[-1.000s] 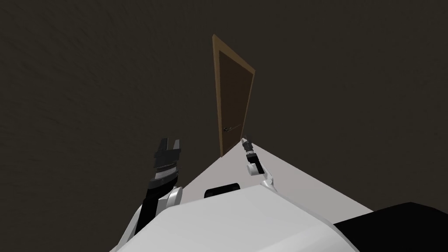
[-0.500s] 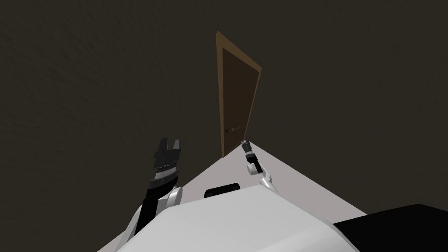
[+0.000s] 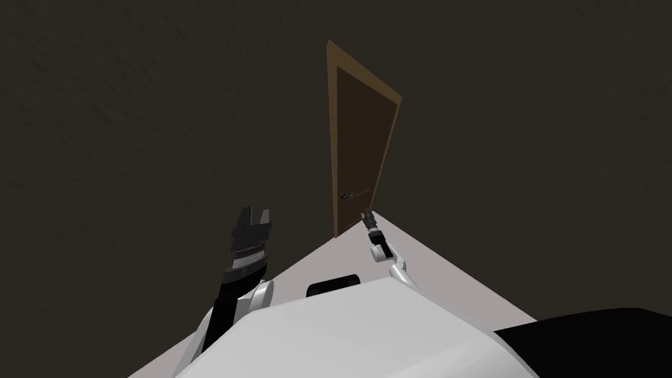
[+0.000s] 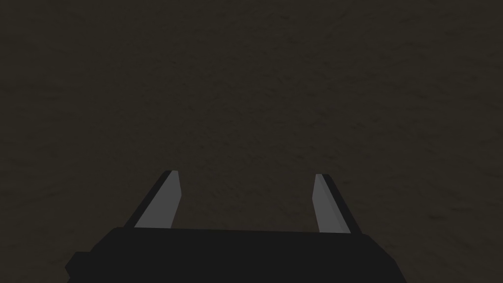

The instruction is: Pull the door open

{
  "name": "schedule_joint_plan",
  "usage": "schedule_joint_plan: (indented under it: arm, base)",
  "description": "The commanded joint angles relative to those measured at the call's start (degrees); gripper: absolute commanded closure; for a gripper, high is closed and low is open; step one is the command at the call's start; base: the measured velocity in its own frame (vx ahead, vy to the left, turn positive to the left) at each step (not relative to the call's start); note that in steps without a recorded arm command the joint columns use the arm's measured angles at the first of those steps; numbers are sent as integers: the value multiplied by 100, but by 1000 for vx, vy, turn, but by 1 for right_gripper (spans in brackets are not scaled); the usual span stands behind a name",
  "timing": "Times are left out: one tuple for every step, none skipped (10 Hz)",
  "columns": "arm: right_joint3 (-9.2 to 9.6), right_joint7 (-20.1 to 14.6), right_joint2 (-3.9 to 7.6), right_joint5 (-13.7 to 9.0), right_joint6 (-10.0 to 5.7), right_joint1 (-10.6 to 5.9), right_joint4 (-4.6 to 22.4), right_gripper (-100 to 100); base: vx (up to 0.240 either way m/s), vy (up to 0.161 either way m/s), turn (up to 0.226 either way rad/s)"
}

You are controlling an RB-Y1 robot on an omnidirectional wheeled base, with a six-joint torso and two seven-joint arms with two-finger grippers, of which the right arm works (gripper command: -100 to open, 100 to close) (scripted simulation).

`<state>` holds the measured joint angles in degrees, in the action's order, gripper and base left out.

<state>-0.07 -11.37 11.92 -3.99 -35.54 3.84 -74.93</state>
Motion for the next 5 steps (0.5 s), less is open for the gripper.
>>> schedule_joint_plan:
  arm:
    - [10,-28,82,12,-68,-135,286,-100]
    - [19,-40,125,22,-115,-222,470,-100]
    - [19,-40,125,22,-115,-222,552,-100]
    - [28,-51,169,32,-161,-310,767,-100]
    - [37,-63,212,43,-208,-397,983,-100]
  base:
    - [47,-70,229]
    - [55,-103,205]
    - [36,-79,55]
    - [13,-61,116]
    - [26,-82,189]
